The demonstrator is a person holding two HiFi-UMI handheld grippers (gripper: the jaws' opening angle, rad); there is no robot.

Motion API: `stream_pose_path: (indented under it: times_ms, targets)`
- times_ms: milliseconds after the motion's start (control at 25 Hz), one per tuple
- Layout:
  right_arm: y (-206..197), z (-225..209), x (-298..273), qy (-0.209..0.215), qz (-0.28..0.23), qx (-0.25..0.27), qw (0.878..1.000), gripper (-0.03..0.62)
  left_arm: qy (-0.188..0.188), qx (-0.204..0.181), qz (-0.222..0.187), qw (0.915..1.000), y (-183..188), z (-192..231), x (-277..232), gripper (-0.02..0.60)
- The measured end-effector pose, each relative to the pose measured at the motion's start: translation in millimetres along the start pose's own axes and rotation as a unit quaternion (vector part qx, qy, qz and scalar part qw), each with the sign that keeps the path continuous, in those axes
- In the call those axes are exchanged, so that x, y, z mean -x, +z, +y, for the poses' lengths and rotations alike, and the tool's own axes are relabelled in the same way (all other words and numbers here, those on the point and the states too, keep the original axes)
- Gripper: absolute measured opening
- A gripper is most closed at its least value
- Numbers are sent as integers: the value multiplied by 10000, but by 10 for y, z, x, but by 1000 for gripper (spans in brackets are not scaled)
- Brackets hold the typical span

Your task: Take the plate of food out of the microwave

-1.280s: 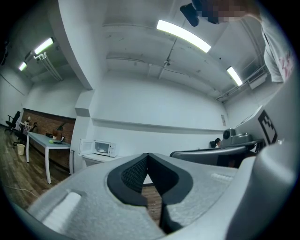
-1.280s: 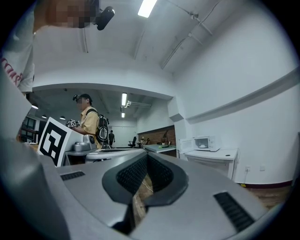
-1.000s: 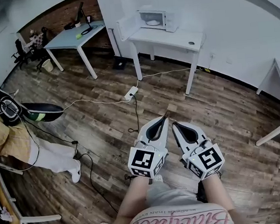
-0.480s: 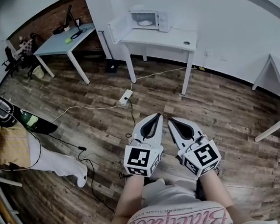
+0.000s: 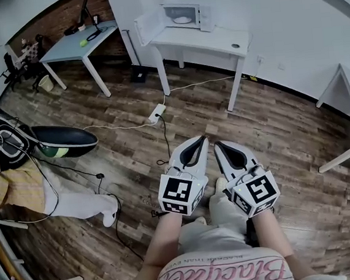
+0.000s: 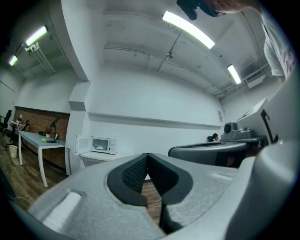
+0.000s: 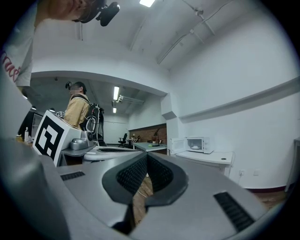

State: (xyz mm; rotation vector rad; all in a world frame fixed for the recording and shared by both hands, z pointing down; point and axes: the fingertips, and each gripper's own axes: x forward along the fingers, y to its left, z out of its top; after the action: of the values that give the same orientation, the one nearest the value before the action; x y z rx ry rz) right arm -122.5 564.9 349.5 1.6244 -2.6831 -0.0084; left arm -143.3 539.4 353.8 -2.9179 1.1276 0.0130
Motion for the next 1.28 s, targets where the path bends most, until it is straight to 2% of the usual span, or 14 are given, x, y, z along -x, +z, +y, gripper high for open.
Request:
stream_pose_path:
  times_ms: [360, 880, 1280]
  targets:
    - [-42, -246, -185, 66, -147, -239, 9996, 5, 95, -2, 58, 9999, -88, 131, -253, 6]
    - [-59, -764, -659, 254, -74, -163, 9995, 5, 154, 64, -54, 9998, -73, 385, -881, 6]
    - [-70, -1204, -1124, 486, 0, -258, 9985, 5, 275, 30, 36, 9996, -90, 674, -1422, 6]
